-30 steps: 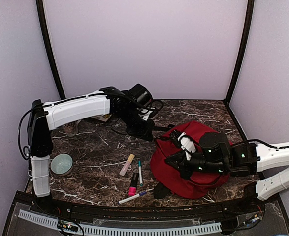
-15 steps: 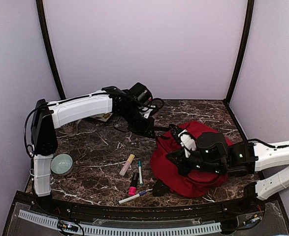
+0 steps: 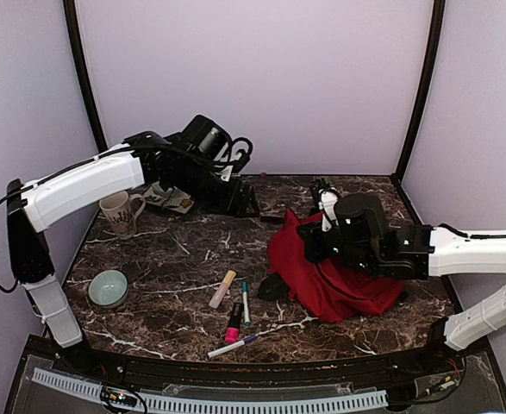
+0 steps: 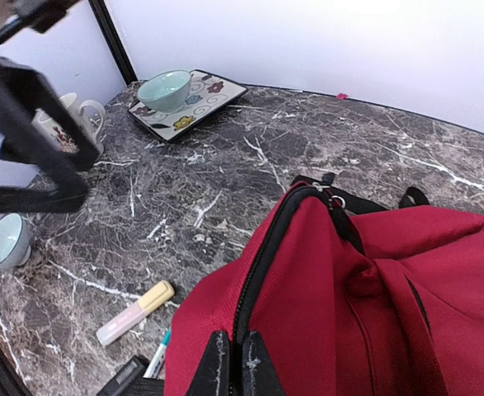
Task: Pack the student bag
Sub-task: Place the student bag at the center of the board, then adjust the student bag at the center of the board.
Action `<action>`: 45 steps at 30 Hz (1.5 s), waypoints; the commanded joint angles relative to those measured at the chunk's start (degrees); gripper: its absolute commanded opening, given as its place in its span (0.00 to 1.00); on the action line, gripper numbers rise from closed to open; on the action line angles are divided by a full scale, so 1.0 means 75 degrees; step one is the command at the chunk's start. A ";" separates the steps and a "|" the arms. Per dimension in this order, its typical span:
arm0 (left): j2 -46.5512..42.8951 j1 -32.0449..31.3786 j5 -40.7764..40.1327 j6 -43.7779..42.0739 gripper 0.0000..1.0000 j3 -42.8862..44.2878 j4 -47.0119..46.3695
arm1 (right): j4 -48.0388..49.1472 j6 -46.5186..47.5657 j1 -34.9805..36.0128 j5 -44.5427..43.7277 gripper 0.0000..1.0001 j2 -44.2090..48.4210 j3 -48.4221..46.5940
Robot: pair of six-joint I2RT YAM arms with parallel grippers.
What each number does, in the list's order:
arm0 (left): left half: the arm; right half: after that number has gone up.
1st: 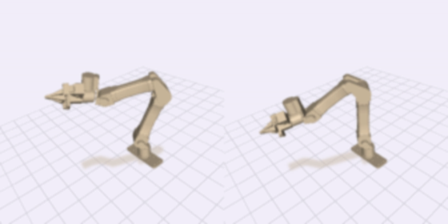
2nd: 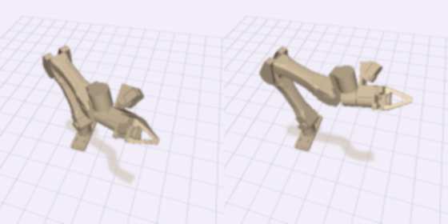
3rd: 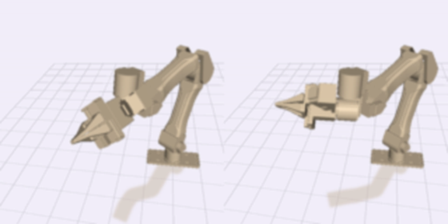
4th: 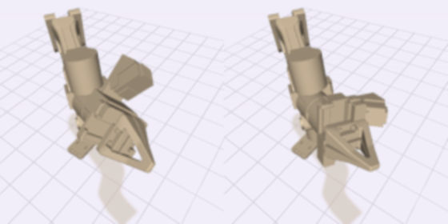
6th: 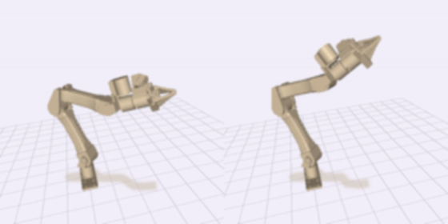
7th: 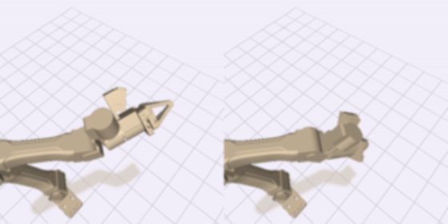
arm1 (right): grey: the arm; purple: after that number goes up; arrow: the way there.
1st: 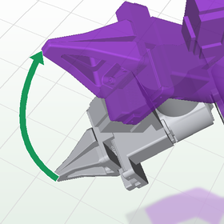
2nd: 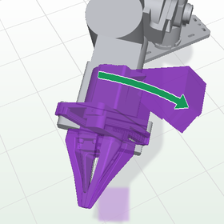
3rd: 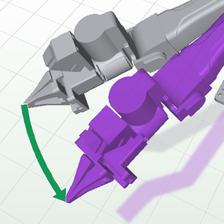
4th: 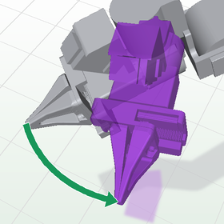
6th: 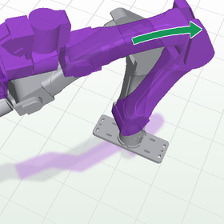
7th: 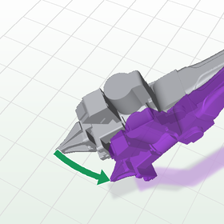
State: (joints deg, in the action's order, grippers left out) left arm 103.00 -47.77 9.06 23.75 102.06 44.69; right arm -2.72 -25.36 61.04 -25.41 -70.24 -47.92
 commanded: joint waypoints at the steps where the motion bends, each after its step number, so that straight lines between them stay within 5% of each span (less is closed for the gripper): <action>1: -0.1515 0.0005 -0.0493 0.0525 0.80 -0.1231 -0.0389 | 0.0930 -0.0324 -0.0314 -0.0114 0.00 -0.0938 -0.0975; 5: -0.2488 0.0006 -0.0746 0.1017 0.88 -0.2262 -0.0699 | 0.0383 -0.0763 -0.1016 0.0088 0.00 -0.2210 -0.2608; 6: -0.2698 0.0006 -0.0775 0.1112 0.89 -0.2469 -0.0771 | 0.0220 -0.0741 -0.1169 0.0339 0.07 -0.2506 -0.2957; 9: -0.3197 0.0006 -0.0845 0.1384 0.90 -0.2893 -0.1022 | -0.0243 -0.0314 -0.1389 0.1102 0.56 -0.3073 -0.3743; 13: -0.3629 0.0006 -0.0959 0.1682 0.90 -0.3198 -0.1268 | -0.0546 0.0503 -0.1442 0.1519 0.78 -0.2658 -0.3762; 21: -0.2875 -0.0025 -0.0184 0.1936 0.85 -0.2826 -0.1951 | -0.1307 0.1055 -0.2004 0.0723 0.79 -0.0792 -0.2637; 35: 0.1397 -0.1212 0.0476 0.1549 0.68 0.1228 -0.1063 | -0.3382 -0.0305 -0.4576 0.1197 0.76 0.0904 -0.0480; 45: 0.2449 -0.1465 0.2414 0.1295 0.62 0.0689 -0.1120 | -0.3676 -0.0991 -0.6131 0.2574 0.75 0.0590 0.0608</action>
State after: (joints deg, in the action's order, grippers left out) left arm 120.70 -58.39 19.40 35.20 109.58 34.41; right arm -29.65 -28.77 16.88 -13.30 -65.23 -46.94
